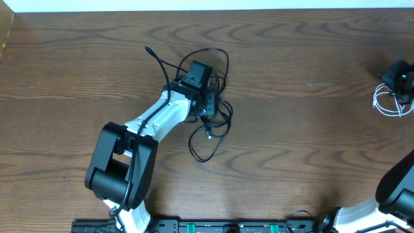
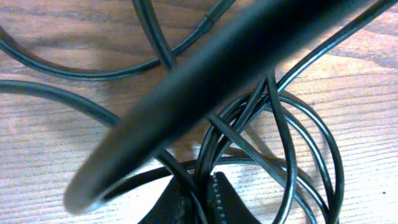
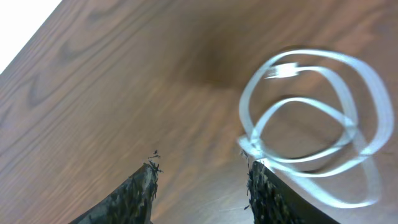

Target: Untangle cables

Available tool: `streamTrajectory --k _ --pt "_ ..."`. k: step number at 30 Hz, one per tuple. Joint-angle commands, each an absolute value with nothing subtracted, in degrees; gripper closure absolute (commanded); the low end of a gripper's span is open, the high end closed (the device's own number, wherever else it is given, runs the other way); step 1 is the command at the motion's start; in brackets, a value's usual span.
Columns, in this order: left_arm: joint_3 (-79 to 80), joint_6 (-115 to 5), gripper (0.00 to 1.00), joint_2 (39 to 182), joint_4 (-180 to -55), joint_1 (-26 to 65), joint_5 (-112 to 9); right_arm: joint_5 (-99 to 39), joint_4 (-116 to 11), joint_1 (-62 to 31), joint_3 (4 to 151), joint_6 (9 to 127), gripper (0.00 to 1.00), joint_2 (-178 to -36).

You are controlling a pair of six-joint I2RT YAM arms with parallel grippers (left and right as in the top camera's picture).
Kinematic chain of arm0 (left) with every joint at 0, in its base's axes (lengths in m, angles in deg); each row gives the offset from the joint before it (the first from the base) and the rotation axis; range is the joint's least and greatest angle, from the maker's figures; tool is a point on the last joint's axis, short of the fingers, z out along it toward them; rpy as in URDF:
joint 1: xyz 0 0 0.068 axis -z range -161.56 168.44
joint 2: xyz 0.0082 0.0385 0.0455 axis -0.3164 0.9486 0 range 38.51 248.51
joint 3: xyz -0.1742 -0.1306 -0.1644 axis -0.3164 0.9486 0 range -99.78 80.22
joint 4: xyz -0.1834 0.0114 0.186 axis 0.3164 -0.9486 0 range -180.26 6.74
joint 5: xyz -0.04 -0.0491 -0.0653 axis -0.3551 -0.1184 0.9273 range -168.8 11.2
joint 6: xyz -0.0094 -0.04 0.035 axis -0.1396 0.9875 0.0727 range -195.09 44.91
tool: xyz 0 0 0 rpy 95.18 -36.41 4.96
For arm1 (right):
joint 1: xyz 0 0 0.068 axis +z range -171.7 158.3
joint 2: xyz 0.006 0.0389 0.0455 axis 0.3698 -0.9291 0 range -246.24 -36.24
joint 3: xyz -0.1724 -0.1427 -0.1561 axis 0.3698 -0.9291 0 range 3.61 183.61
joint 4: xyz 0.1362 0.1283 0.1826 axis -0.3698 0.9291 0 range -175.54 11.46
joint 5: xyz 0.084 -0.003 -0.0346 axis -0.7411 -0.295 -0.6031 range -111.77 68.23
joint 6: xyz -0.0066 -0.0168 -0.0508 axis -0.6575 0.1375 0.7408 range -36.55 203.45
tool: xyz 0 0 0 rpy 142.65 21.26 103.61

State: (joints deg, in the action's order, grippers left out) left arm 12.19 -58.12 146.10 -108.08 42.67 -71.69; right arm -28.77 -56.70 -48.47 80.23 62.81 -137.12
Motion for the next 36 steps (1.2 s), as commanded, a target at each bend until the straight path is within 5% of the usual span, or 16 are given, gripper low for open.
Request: streamTrajectory --k 1,10,12,13,14,36 --pt "12.5 -57.6 0.93 146.7 -106.9 42.9 -72.4 -30.5 -56.8 -44.2 79.6 62.3 0.52 -137.6" --pt "10.4 -57.6 0.92 142.8 -106.7 42.3 -72.4 -30.5 -53.1 -33.0 79.6 63.0 0.47 -137.6" --pt "10.1 -57.6 0.74 141.3 -106.7 42.2 -72.4 -30.5 -51.4 -30.5 79.6 62.9 0.46 -137.6" --pt "10.1 -57.6 0.53 139.8 -106.7 42.0 -72.4 -30.5 -49.9 -28.1 79.6 62.9 0.44 -137.6" --pt "10.1 -57.6 0.49 139.2 -106.7 41.9 -72.4 -30.5 -49.3 -26.7 79.6 62.9 0.42 -137.6" --pt "11.5 -47.7 0.49 136.6 -117.6 26.5 -72.5 -31.9 -56.7 5.6 79.2 62.5 0.39 -137.6"
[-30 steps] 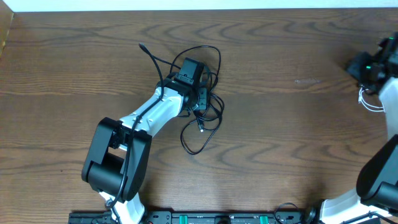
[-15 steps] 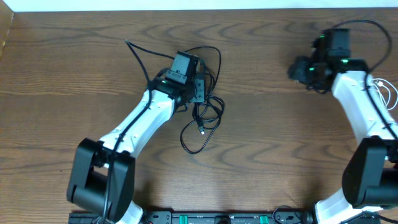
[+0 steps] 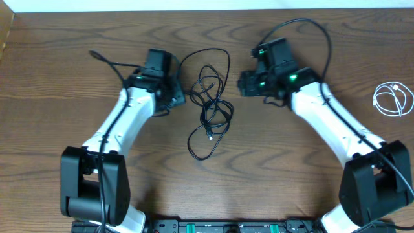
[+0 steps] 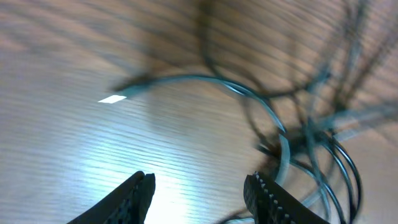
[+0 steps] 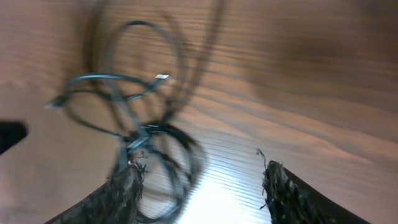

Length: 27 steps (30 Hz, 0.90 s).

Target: Untangle cables

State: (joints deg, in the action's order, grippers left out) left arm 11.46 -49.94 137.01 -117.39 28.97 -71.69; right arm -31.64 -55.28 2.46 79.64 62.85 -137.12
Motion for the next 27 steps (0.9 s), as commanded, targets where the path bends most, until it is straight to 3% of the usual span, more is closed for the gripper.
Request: streamTrajectory --k 1,13,17,22,23,24,27 --pt "11.7 -47.7 0.49 136.6 -117.5 25.6 -72.5 -31.5 -57.6 6.7 79.2 62.5 0.39 -137.6" --pt "11.8 -47.8 0.49 136.6 -117.8 22.6 -75.5 -27.3 -64.9 16.9 79.2 62.5 0.44 -144.9" --pt "11.8 -47.8 0.49 136.6 -117.7 22.6 -75.5 -27.3 -64.8 19.4 79.2 62.5 0.59 -149.2" --pt "11.8 -47.8 0.49 136.6 -117.7 22.6 -75.5 -27.3 -64.8 21.9 79.2 62.5 0.7 -152.8" --pt "11.8 -47.8 0.49 136.6 -117.7 22.6 -75.5 -27.3 -65.0 22.2 79.2 62.5 0.8 -153.1" --pt "11.8 -47.8 0.49 136.6 -117.7 22.6 -75.5 -27.3 -65.9 22.4 79.2 62.5 0.97 -153.3" --pt "11.8 -47.8 0.49 136.6 -117.5 22.6 -75.5 -27.5 -67.8 22.6 79.2 62.4 0.99 -153.3"
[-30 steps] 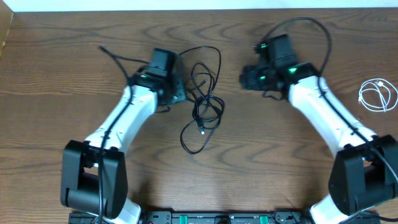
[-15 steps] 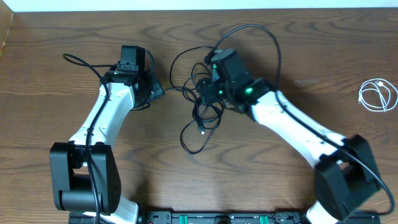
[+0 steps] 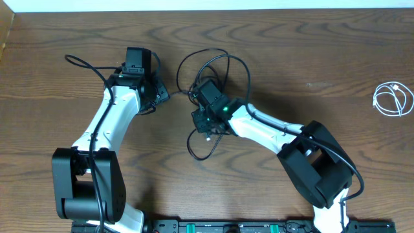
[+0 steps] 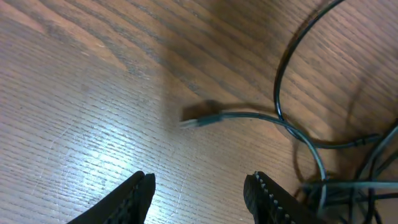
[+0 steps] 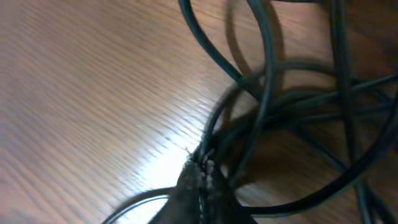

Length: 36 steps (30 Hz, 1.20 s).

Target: Untangle cables

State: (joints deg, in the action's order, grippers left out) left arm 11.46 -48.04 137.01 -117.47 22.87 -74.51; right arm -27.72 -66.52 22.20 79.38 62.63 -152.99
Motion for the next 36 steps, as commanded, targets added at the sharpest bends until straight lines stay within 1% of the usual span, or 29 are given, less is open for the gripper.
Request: streamTrajectory --k 1,7,11,12,13,14,15,16,17,18,19,23,27,30,31,34,36 --pt "11.8 -47.8 0.49 136.6 -117.5 22.6 -75.5 -28.0 -68.8 22.6 79.2 62.4 0.99 -153.3" --pt "11.8 -47.8 0.49 136.6 -117.3 22.6 -75.5 -35.9 -76.9 22.1 79.7 62.5 0.99 -151.9" --pt "11.8 -47.8 0.49 136.6 -117.3 22.6 -75.5 -32.5 -78.7 21.5 79.9 63.2 0.99 -150.1" --pt "11.8 -47.8 0.49 136.6 -117.3 22.6 -75.5 -30.6 -78.5 21.1 79.9 63.1 0.91 -149.9" --pt "11.8 -47.8 0.49 136.6 -117.3 22.6 -75.5 -29.5 -78.3 20.8 79.9 62.9 0.76 -149.8" --pt "11.8 -47.8 0.49 136.6 -117.3 22.6 -75.5 -28.6 -77.5 20.1 79.9 61.9 0.65 -149.8" --pt "11.8 -47.8 0.49 136.6 -117.3 22.6 -75.5 -28.4 -76.5 19.4 79.9 60.5 0.57 -149.8" --pt "11.8 -47.8 0.49 136.6 -117.3 22.6 -75.5 -28.4 -75.6 19.0 79.9 59.5 0.52 -149.8" --pt "11.8 -47.8 0.49 136.6 -117.3 22.6 -75.5 -28.4 -73.9 18.3 79.9 57.9 0.44 -149.8" --pt "11.8 -47.8 0.49 136.6 -117.3 22.6 -75.5 -28.3 -72.3 17.7 79.9 56.8 0.4 -149.8" --pt "11.8 -47.8 0.49 136.6 -117.3 22.6 -75.5 -28.3 -70.8 17.2 79.9 56.2 0.39 -149.8" --pt "11.8 -47.8 0.49 136.6 -117.3 22.6 -75.4 -28.4 -63.9 15.2 79.9 53.1 0.38 -149.8" --pt "11.8 -47.8 0.49 136.6 -117.2 22.6 -75.4 -28.3 -56.8 14.1 79.9 48.6 0.4 -149.8" --pt "11.8 -47.8 0.49 136.6 -117.2 22.6 -75.4 -28.3 -55.8 14.1 79.6 48.5 0.42 -149.8" --pt "11.8 -47.8 0.49 136.6 -117.2 22.6 -75.4 -28.3 -55.9 14.2 79.6 48.5 0.45 -149.8" --pt "11.8 -47.8 0.49 136.6 -117.2 22.6 -75.4 -27.9 -56.1 14.9 79.6 47.8 0.59 -149.8" --pt "11.8 -47.8 0.49 136.6 -117.2 22.6 -75.4 -27.1 -56.2 15.1 79.6 46.6 0.62 -149.8"
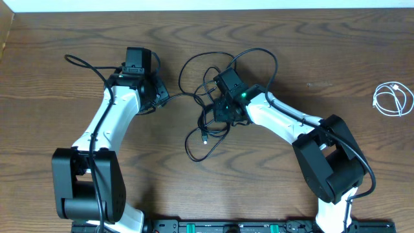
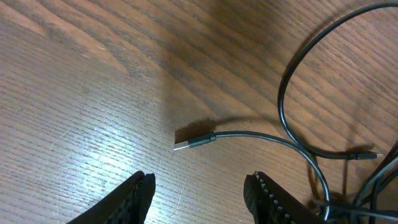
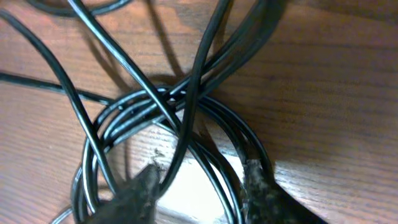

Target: Untangle cables

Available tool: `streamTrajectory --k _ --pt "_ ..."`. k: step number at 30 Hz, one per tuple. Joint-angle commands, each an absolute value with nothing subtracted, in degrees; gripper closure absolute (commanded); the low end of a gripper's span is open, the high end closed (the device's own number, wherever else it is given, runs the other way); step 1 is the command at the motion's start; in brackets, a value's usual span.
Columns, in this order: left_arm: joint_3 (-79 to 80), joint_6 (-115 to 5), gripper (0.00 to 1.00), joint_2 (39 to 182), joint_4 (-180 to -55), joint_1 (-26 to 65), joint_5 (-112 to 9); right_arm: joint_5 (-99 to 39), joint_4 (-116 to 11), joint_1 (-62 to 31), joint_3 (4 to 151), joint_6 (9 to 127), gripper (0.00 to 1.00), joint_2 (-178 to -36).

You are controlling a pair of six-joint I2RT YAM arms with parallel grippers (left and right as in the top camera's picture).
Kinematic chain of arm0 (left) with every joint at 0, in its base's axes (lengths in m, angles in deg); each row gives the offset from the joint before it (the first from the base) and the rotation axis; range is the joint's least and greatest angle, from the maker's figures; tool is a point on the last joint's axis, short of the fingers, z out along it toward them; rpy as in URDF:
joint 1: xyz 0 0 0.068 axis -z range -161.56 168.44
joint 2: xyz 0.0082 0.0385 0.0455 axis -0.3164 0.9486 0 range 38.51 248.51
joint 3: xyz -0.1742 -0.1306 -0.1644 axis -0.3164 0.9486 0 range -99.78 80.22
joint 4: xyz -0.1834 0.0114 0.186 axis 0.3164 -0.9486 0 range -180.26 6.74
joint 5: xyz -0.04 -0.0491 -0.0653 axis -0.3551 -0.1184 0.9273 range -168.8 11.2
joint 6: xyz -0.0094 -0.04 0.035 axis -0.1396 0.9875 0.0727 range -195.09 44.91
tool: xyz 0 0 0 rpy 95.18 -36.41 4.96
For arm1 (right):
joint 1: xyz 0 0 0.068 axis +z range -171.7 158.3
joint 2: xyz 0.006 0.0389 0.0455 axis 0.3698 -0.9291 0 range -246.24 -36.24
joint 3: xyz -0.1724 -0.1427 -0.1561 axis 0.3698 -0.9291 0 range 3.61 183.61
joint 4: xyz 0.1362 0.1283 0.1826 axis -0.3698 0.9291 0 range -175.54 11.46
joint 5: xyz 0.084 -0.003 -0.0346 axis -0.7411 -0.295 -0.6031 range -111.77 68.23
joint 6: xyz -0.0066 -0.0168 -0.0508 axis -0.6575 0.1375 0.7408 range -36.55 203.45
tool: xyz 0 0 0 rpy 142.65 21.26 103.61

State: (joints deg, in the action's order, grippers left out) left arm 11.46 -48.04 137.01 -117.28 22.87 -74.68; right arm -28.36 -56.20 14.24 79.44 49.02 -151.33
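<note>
A knot of thin black cables [image 1: 208, 123] lies in the middle of the wooden table [image 1: 77, 168]. My right gripper [image 1: 222, 111] is down on its upper right part. In the right wrist view that right gripper [image 3: 199, 190] is open, and several looped strands [image 3: 174, 118] pass between its fingers [image 3: 261, 186]. One loose cable runs left out of the knot and ends in a USB plug [image 2: 186, 143]. My left gripper [image 2: 202, 199] hangs open just short of that plug, holding nothing. From above, the left gripper [image 1: 160, 97] is left of the knot.
A coiled white cable [image 1: 392, 100] lies alone near the table's right edge. Each arm trails its own black lead: a loop [image 1: 81, 63] behind the left arm, another [image 1: 262, 55] arching over the right arm. The table's far edge [image 1: 207, 9] runs along the top.
My right gripper was shut on strands in the knot's lower left; now it is open and sits further right and up. The knot has shifted slightly right. The left arm is where it was.
First my left gripper was shut in the knot while the right hung open over the white cable at far right. Then the left was open left of the knot, the right near its upper right. The right then shut on strands, and now stands open.
</note>
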Motion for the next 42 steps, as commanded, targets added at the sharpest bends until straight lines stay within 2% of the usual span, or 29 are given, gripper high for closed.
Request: streamTrajectory --k 1,3,5,10,13,18,22,23,25,30,33,37,42 --pt "11.8 -47.8 0.49 136.6 -117.2 22.6 -75.4 -26.0 -56.2 15.1 79.6 46.0 0.63 -149.8" --pt "11.8 -47.8 0.49 136.6 -117.2 22.6 -75.4 -23.5 -56.5 15.1 79.6 45.8 0.63 -149.9" --pt "11.8 -48.0 0.49 136.6 -117.2 22.6 -75.4 -24.4 -58.4 15.0 79.6 45.9 0.72 -149.9" --pt "11.8 -48.5 0.49 136.6 -117.2 22.6 -75.4 -51.3 -75.3 13.2 79.7 54.2 0.72 -149.6" --pt "11.8 -49.2 0.5 136.6 -117.0 22.6 -74.7 -51.6 -79.3 12.1 79.7 51.0 0.73 -148.2" --pt "11.8 -52.2 0.5 136.6 -116.6 22.6 -70.8 -49.1 -71.0 8.9 79.7 50.9 0.67 -146.0" --pt "11.8 -52.2 0.5 136.6 -116.2 22.7 -70.4 -49.1 -57.9 6.2 79.7 50.9 0.6 -145.7" --pt "11.8 -52.1 0.5 136.6 -116.2 22.7 -70.4 -49.1 -52.2 5.3 79.7 51.2 0.55 -145.7" --pt "11.8 -52.1 0.5 136.7 -116.2 22.8 -70.3 -49.1 -48.3 4.7 79.7 52.1 0.51 -145.7" --pt "11.8 -52.2 0.49 137.1 -115.8 23.1 -68.2 -44.9 -46.9 5.7 79.5 52.2 0.39 -146.5" --pt "11.8 -52.1 0.49 137.7 -115.6 23.4 -68.3 -44.0 -48.3 6.7 79.5 50.6 0.38 -148.1" --pt "11.8 -52.1 0.49 138.9 -115.4 23.4 -68.1 -44.0 -49.0 7.9 79.5 47.8 0.41 -151.9" --pt "11.8 -53.1 0.49 140.6 -114.3 23.4 -64.0 -52.3 -52.2 8.6 79.5 47.7 0.65 -156.8"
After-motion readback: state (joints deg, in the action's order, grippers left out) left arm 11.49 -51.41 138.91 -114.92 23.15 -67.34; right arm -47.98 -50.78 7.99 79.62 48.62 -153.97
